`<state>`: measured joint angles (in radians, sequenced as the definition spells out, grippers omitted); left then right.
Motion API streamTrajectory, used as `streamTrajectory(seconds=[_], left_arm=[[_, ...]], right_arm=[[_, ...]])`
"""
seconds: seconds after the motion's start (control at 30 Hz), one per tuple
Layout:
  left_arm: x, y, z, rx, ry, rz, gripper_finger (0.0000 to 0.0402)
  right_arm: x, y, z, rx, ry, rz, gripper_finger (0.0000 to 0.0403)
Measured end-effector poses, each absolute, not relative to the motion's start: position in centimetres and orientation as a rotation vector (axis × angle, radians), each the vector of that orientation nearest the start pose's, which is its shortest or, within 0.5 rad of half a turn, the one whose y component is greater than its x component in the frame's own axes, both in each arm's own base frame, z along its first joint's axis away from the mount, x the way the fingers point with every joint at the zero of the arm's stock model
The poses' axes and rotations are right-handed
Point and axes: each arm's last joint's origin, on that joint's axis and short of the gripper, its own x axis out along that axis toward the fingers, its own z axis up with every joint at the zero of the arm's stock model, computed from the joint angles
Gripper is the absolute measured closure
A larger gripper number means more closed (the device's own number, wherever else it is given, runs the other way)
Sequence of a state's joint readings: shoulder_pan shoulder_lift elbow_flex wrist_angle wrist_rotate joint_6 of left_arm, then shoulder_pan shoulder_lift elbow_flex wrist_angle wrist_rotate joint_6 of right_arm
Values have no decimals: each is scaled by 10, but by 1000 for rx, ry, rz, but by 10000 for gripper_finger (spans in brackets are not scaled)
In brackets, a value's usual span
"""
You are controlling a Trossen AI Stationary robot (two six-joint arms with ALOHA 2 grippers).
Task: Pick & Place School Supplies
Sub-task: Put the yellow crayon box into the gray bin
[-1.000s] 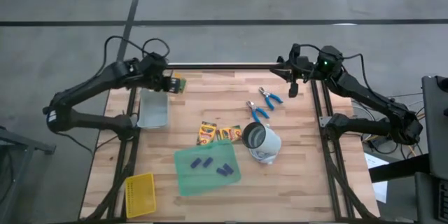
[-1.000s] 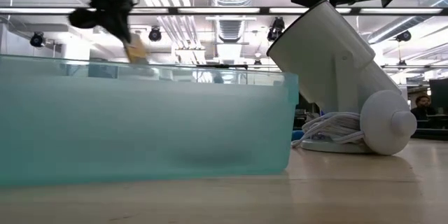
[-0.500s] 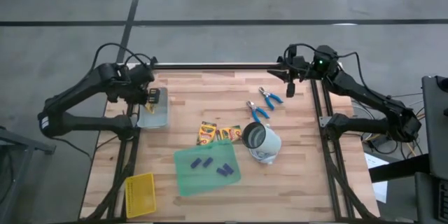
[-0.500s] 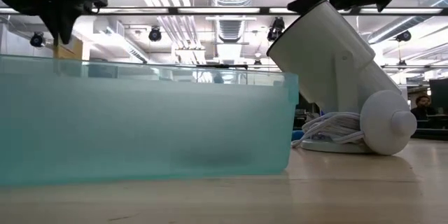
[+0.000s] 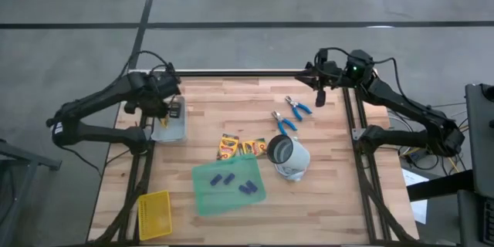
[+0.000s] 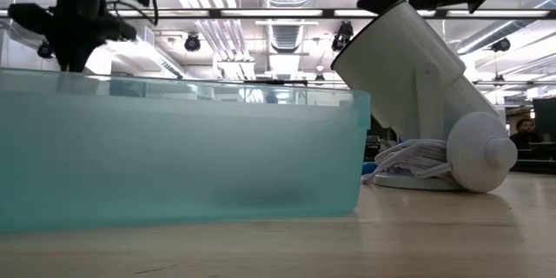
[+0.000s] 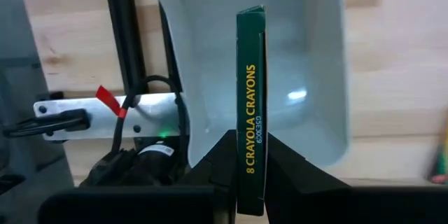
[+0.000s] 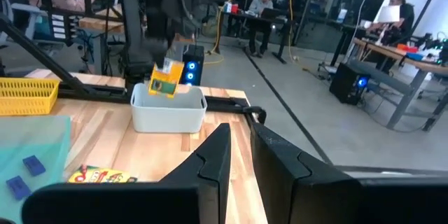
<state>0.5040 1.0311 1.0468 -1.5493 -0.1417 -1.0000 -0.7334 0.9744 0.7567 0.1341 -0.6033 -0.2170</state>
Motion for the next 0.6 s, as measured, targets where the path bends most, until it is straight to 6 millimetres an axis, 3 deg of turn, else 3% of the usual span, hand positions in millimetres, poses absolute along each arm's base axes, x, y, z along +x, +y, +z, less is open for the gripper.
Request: streamTrajectory(seconds=[0.27, 0.6], left_arm=[[123, 72, 265, -1040, 1146, 1239, 360], [137, 77, 248, -1095, 1057, 1113, 360]], right_arm=[[169, -130, 322, -171, 73, -124, 346], [169, -130, 322, -173, 74, -123, 346]])
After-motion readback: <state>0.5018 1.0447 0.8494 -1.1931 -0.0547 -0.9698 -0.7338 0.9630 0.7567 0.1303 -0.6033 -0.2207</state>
